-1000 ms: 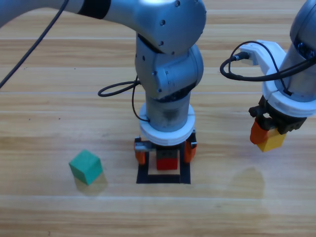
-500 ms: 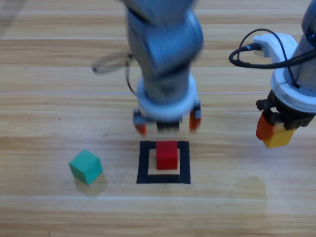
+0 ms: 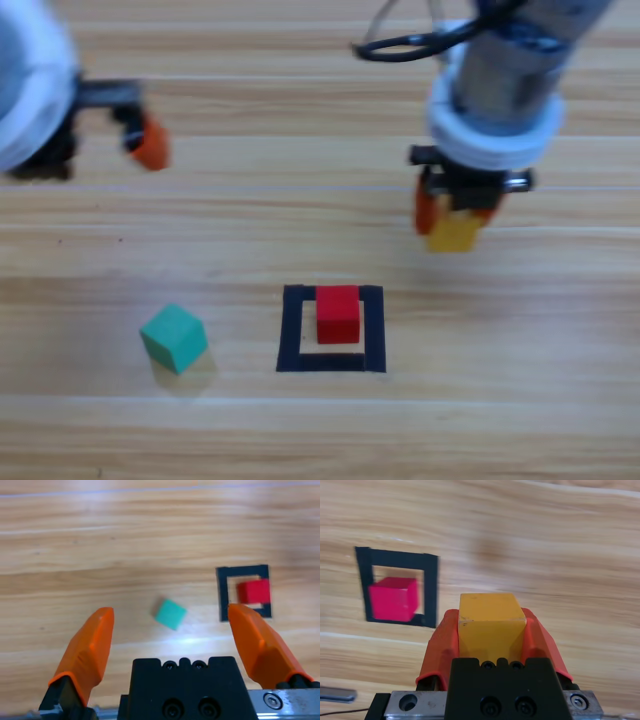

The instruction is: Stack the blocks in the rectangular block: red at the bottom, yellow in the middle, green on top

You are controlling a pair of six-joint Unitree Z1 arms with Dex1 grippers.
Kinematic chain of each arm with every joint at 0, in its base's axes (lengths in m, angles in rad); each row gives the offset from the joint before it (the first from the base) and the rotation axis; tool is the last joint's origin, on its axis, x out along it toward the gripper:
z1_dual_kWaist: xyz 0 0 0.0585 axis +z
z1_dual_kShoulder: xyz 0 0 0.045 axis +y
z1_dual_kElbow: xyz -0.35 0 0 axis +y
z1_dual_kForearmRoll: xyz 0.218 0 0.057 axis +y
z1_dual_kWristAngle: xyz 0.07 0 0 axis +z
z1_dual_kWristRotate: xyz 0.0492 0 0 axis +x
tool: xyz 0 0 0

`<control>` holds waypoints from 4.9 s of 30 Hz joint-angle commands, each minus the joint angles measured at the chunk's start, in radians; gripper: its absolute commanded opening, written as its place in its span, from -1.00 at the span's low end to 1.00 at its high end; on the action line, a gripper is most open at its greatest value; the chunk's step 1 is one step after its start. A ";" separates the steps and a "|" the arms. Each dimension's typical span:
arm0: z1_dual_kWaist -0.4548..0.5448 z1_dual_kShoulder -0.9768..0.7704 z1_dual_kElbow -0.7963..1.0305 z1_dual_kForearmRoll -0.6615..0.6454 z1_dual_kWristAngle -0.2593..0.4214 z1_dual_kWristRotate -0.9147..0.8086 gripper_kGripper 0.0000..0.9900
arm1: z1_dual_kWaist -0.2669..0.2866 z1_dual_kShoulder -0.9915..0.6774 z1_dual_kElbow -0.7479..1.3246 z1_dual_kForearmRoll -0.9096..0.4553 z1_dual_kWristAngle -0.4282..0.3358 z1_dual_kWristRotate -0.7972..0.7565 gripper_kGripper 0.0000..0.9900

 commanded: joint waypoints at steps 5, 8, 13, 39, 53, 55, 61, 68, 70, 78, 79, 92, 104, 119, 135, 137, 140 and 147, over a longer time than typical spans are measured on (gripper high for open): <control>0.007 -0.445 0.379 -0.244 -0.160 0.163 1.00 | 0.153 0.268 -0.308 0.156 0.005 0.060 -0.95; 0.010 -0.427 0.375 -0.224 -0.174 0.169 1.00 | 0.170 0.301 -0.393 0.201 0.005 0.074 -0.95; 0.012 -0.405 0.371 -0.209 -0.174 0.171 1.00 | 0.187 0.323 -0.437 0.213 0.005 0.092 -0.95; 0.012 -0.376 0.394 -0.215 -0.178 0.159 1.00 | 0.193 0.412 -0.472 0.222 0.021 0.105 -0.94; 0.010 -0.370 0.403 -0.228 -0.177 0.159 1.00 | 0.194 0.430 -0.511 0.244 0.012 0.083 1.00; 0.010 -0.370 0.409 -0.237 -0.178 0.159 1.00 | 0.197 0.418 -0.529 0.245 0.008 0.068 1.00; 0.010 -0.368 0.415 -0.246 -0.183 0.159 1.00 | 0.248 0.308 -0.568 0.245 -0.064 0.005 1.00; 0.032 -0.321 0.340 -0.249 -0.174 -0.009 1.00 | 0.259 0.091 -0.443 0.191 -0.089 -0.132 1.00; 0.033 -0.253 0.293 -0.241 -0.177 -0.078 1.00 | 0.247 -0.024 -0.270 0.070 -0.084 -0.179 1.00; 0.039 0.058 0.033 -0.073 -0.183 -0.305 0.94 | 0.102 -0.475 0.472 -0.465 0.061 -0.343 0.99; 0.039 0.098 -0.002 -0.043 -0.183 -0.341 0.93 | 0.081 -0.501 0.522 -0.493 0.081 -0.357 0.99; 0.042 0.334 -0.146 0.130 -0.249 -0.730 0.88 | -0.008 -0.677 0.865 -0.707 0.218 -0.455 0.99; 0.113 0.451 -0.123 0.168 -0.326 -0.901 0.90 | -0.025 -0.660 0.873 -0.706 0.219 -0.485 0.99; 0.246 0.503 -0.003 0.006 -0.398 -0.838 1.00 | -0.025 -0.653 0.873 -0.706 0.219 -0.495 0.99; 0.256 0.557 0.023 -0.048 -0.412 -0.849 0.96 | -0.025 -0.660 0.874 -0.706 0.219 -0.503 0.99; 0.256 0.564 0.023 -0.054 -0.415 -0.849 0.96 | -0.025 -0.660 0.874 -0.706 0.219 -0.503 0.99; 0.256 0.572 0.023 -0.059 -0.416 -0.848 0.89 | -0.027 -0.660 0.874 -0.706 0.218 -0.504 0.99; 0.256 0.592 -0.003 -0.060 -0.418 -0.802 0.41 | -0.027 -0.660 0.874 -0.706 0.216 -0.506 0.99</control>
